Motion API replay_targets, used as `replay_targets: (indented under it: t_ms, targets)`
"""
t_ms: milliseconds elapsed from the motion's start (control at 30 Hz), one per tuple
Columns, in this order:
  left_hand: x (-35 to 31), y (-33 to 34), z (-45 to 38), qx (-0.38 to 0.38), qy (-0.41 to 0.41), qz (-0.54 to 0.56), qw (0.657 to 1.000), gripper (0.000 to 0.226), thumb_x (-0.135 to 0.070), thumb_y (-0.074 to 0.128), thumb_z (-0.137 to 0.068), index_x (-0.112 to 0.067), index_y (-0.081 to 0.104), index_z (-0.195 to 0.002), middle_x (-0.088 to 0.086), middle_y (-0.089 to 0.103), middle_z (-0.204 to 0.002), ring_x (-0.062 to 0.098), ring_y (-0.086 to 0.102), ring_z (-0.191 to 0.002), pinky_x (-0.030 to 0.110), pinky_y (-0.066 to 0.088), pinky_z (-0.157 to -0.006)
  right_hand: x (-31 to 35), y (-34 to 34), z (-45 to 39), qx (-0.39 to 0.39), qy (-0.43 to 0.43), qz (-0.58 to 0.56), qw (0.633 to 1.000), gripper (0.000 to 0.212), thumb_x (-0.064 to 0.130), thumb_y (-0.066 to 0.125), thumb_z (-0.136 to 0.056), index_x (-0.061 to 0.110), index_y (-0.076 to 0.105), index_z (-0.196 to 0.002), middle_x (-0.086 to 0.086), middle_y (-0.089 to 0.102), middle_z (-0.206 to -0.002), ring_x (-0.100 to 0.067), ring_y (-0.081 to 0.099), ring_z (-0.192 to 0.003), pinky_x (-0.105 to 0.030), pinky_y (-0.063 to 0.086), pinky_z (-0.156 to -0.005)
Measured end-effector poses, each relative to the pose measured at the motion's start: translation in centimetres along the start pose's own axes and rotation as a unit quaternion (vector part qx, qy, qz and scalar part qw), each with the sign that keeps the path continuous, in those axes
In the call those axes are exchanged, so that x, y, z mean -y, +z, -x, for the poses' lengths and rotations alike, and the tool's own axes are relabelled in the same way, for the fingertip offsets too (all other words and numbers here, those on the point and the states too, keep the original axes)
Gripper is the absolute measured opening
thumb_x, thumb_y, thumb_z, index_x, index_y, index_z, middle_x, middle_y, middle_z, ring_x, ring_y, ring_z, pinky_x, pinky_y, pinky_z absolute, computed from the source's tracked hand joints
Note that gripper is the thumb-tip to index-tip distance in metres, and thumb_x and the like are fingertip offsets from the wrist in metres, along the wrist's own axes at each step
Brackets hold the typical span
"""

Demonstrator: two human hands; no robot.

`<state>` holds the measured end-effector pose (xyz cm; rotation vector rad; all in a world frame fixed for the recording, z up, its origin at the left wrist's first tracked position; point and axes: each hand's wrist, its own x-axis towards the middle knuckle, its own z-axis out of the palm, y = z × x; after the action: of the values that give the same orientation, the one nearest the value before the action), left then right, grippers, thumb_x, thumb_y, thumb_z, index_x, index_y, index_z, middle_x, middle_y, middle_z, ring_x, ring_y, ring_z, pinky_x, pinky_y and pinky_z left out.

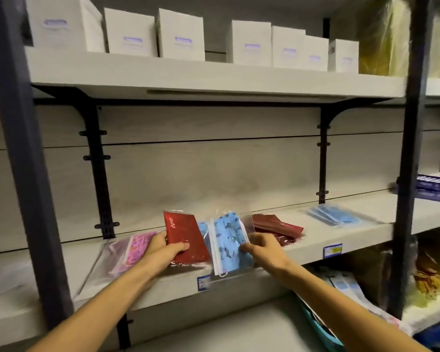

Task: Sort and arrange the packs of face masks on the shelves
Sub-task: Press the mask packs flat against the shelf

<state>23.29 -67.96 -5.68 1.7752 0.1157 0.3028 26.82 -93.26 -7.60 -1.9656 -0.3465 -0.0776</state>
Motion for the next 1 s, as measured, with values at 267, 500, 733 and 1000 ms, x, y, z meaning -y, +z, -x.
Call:
replay_targets:
  t_ms: [267, 500, 733, 1000]
  targets:
    - [-1.0, -1.3, -4.0, -0.029, -0.009, -0.003, 1.000, 0.032, 0.007, 0.075, -0.081, -0.005, 0.066, -0.109, 0.016, 0.076, -0.101, 0.030, 0.074, -0.089, 0.037, 0.060, -0.079, -0.4, 1.8, -8.0, -0.013, -0.032, 0.134, 0.990, 0.009, 0.022, 0.061, -0.080, 0.018, 0.069, -0.082, -0.003, 0.076, -0.087, -0.022, 0.073, -0.082, -0.046, 0.061, -0.072]
    - [-1.5, -2.2, -7.2, 0.002, -0.023, -0.024, 0.999, 0.032, 0.007, 0.075, -0.081, -0.005, 0.066, -0.110, 0.016, 0.076, -0.100, 0.025, 0.075, -0.080, 0.026, 0.062, -0.065, -1.1, 3.0, -11.4, -0.024, 0.010, 0.212, 0.977, 0.057, 0.031, 0.069, -0.084, 0.010, 0.057, -0.136, -0.006, 0.069, -0.123, -0.023, 0.066, -0.110, -0.038, 0.055, -0.094]
    - [-1.7, 1.0, -11.1, 0.043, -0.030, -0.035, 0.998, 0.035, 0.005, 0.078, -0.079, -0.002, 0.068, -0.112, 0.015, 0.077, -0.096, 0.023, 0.074, -0.076, 0.030, 0.062, -0.072, -0.8, -2.3, -12.4, -0.065, -0.023, 0.319, 0.945, 0.046, 0.041, 0.063, -0.088, 0.016, 0.065, -0.127, -0.009, 0.065, -0.129, -0.031, 0.058, -0.119, -0.034, 0.047, -0.091]
    - [-3.4, 10.7, -13.3, 0.086, -0.034, -0.034, 0.995, 0.047, 0.001, 0.085, -0.073, -0.011, 0.060, -0.111, 0.008, 0.075, -0.100, 0.021, 0.074, -0.085, 0.030, 0.059, -0.072, -5.3, -10.9, -12.7, -0.012, 0.048, 0.377, 0.925, 0.045, 0.051, 0.058, -0.091, 0.026, 0.064, -0.128, -0.005, 0.066, -0.124, -0.028, 0.060, -0.110, -0.040, 0.051, -0.096]
